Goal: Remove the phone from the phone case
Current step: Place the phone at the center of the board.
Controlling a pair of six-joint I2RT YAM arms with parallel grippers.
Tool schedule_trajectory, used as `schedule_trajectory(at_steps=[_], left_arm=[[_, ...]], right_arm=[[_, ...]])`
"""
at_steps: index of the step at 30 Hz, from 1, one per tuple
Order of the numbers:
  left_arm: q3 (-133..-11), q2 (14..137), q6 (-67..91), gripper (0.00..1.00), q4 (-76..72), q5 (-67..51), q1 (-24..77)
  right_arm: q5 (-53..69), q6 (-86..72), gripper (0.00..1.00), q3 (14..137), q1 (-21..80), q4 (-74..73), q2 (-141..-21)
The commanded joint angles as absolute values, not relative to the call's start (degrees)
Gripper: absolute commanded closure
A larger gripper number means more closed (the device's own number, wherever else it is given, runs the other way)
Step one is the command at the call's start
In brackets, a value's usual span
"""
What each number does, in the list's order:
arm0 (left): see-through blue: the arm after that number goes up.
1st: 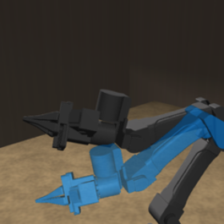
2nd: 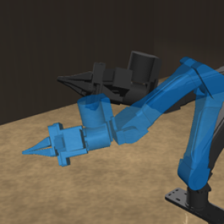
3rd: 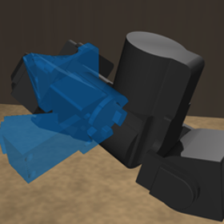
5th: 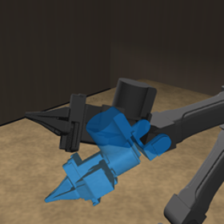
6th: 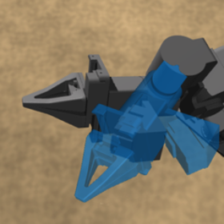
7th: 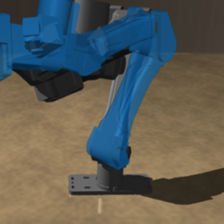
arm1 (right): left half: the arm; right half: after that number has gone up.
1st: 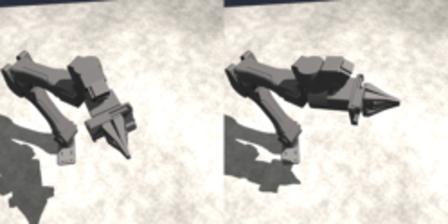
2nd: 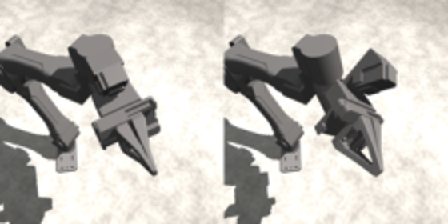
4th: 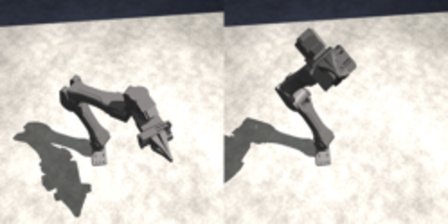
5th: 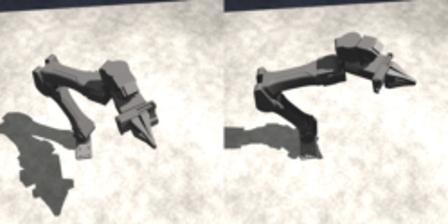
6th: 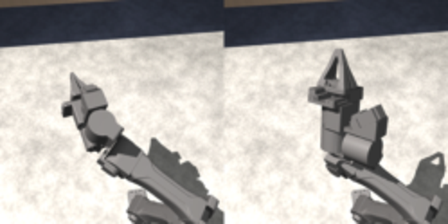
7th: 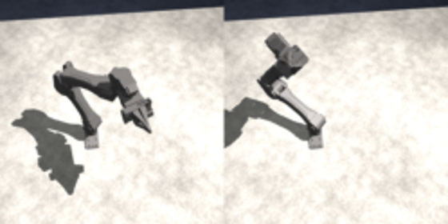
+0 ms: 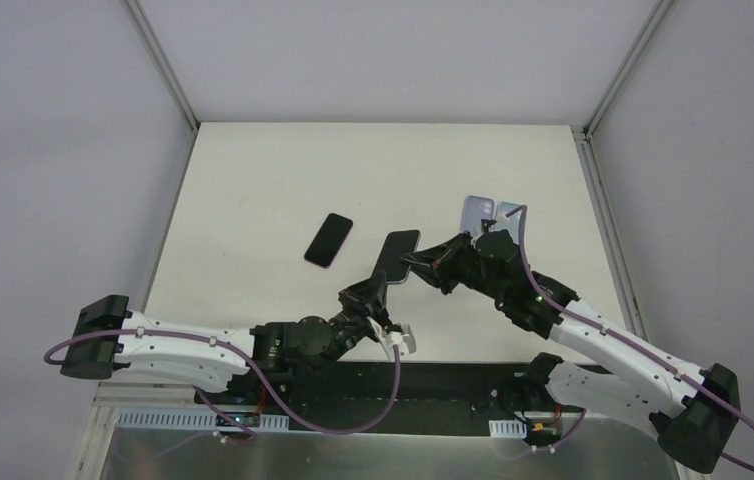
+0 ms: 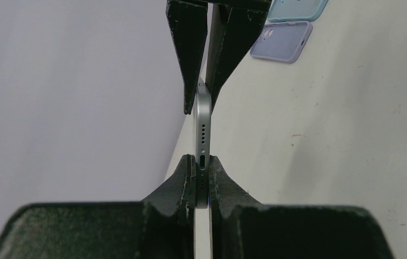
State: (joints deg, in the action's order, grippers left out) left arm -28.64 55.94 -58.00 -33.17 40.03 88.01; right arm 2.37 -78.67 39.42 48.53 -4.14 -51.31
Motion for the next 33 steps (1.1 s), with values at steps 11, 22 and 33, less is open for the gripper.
schedule_trajectory(at_steps=[11, 22, 33], left_arm=[[-30.2, 53.2, -53.9, 0.45, -39.6, 39.0, 87.9], [-29.5, 48.7, -49.5, 0.03, -37.2, 45.9, 87.8], [-35.2, 45.9, -3.7, 0.01, -18.9, 12.9, 68.6]], right_arm=[[3.5, -72.3, 1.00, 41.8, 48.6, -1.8, -49.4], [-8.7, -60.6, 1.00, 40.5, 48.5, -14.4, -36.6], [-7.0, -33.3, 1.00, 29.9, 48.5, -16.2, -12.5]])
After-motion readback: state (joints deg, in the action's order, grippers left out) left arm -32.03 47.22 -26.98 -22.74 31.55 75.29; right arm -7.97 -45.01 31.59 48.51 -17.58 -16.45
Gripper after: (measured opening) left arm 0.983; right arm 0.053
